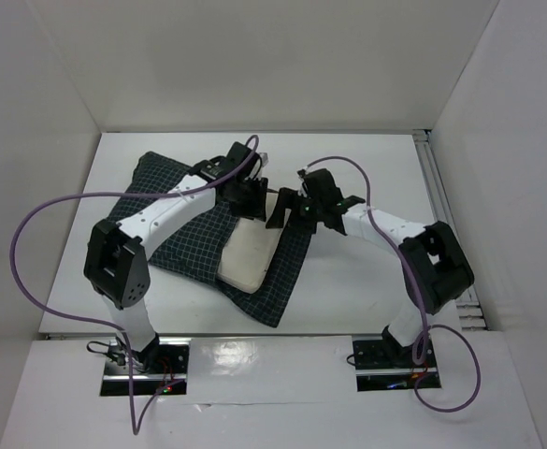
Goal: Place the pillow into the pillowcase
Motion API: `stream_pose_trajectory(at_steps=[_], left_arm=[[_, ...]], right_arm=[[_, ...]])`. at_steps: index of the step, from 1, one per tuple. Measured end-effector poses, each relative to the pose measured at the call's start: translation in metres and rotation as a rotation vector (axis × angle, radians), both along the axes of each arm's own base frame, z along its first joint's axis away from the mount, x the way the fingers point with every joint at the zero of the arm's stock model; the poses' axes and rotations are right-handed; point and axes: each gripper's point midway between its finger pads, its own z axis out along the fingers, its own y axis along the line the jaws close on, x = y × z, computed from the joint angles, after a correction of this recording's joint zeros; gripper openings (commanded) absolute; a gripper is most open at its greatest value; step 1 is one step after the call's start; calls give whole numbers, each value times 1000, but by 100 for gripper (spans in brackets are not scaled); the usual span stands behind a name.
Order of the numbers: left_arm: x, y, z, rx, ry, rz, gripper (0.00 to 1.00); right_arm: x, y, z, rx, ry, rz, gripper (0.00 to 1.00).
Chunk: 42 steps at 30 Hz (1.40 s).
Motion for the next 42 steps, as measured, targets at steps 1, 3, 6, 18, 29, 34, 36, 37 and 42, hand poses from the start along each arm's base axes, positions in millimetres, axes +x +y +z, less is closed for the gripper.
stream_pose_trajectory(at_steps=[1,3,6,18,29,34,36,37,42], left_arm=[[1,1,3,12,-11,6,54],[3,0,11,31,-36,5,63],[7,-1,27,68,-84,19,86],[-21,-35,11,331,-173,-77,100],[-31,-12,-59,533,-79,-65,98],[-24,-9,-67,568,-97,-45,41],[-21,-4,-70,605,-97,-44,10],[-19,-2,-70,619,-94,-40,0],[-2,-7,-46,526,-43,-16,0]], right_arm=[[-1,-4,4,-14,-11,3,91],[-1,-17,15,-52,-46,-9,94],[4,-51,40,-104,-107,-92,100],[-9,-160,49,-271,-114,-374,100],[-11,-163,47,-286,-106,-374,100],[-11,-163,47,-285,-106,-374,100],[-11,-163,47,-286,-106,-374,100],[-11,-163,47,-286,-107,-373,100],[-8,-158,55,-236,-100,-340,100]])
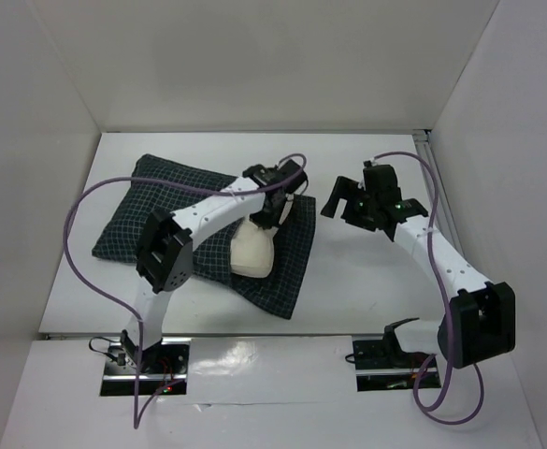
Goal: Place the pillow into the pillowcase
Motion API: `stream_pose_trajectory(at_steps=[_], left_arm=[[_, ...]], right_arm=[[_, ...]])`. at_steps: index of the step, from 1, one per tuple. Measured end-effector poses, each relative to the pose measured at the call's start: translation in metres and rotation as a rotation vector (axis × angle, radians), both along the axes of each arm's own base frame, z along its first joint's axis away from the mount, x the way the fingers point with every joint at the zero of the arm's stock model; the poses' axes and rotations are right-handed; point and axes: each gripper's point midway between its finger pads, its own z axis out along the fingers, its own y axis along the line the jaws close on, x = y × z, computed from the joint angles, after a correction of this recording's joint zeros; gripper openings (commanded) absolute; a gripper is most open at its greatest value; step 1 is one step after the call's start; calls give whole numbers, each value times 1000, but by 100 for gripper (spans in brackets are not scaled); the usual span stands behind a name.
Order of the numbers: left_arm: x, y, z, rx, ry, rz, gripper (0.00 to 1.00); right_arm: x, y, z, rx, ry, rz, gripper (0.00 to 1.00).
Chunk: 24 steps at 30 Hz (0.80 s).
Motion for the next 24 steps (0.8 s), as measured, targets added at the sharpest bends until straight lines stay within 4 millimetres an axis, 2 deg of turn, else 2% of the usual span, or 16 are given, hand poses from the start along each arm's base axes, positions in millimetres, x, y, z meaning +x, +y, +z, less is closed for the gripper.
stream_pose_trajectory(at_steps=[2,4,7,10,12,14,17,20,24], left_arm=[[15,-5,22,-100,-4,11,0],[26,-4,49,-219,-7,18,0],[33,14,96,-399,-18,34,0],[34,36,138,-534,-61,42,0],[30,44,155,-597,-82,39,0],[21,42,163,-651,-72,17,0],[12,32,162,-713,-31,-10,0],[7,25,157,-756,12,-20,0],[10,26,163,-808,16,-2,0]], right_arm=[[4,7,8,39,-14,29,100],[5,17,15,84,-31,71,95],[7,39,24,134,-32,140,90],[17,76,39,167,-66,229,77],[15,100,47,200,-88,291,70],[11,121,51,240,-99,350,59],[14,145,52,284,-99,397,45],[22,163,39,309,-83,416,32],[25,178,13,320,-26,423,32]])
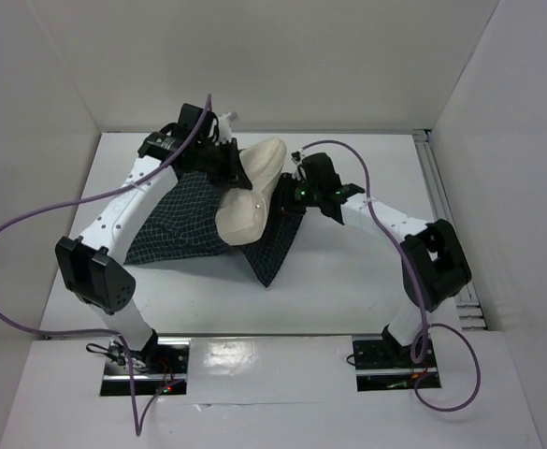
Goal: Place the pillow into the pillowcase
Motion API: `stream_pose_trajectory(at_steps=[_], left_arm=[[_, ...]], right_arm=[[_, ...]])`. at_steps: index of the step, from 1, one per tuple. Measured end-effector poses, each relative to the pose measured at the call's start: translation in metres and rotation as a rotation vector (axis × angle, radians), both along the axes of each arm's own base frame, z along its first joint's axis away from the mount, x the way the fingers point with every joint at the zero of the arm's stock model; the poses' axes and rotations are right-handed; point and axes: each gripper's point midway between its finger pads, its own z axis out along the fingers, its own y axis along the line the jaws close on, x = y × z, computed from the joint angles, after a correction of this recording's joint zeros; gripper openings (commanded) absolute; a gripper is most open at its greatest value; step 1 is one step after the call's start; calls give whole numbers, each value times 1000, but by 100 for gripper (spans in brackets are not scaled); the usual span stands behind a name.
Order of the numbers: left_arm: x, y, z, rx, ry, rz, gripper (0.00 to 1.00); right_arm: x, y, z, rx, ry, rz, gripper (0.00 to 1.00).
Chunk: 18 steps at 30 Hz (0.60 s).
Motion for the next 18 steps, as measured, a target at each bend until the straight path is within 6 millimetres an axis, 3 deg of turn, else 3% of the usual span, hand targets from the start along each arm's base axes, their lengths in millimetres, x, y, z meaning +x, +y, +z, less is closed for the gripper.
stream_pose_trajectory(at_steps=[3,5,11,15,18], left_arm=[[5,4,13,-48,-24,23,0],[5,7,24,-81,-40,39,0],[1,6,50,-163,-80,40,0],[3,6,52,-193,-76,45,0],[4,7,54,-217,-66,48,0]], right_arm=[[1,8,-13,1,29,-1,44],[1,13,-11,13,26,-3,53],[13,26,0,76,-23,-18,65],[29,32,-14,56,-15,-48,73],[38,33,-32,25,3,-74,73]])
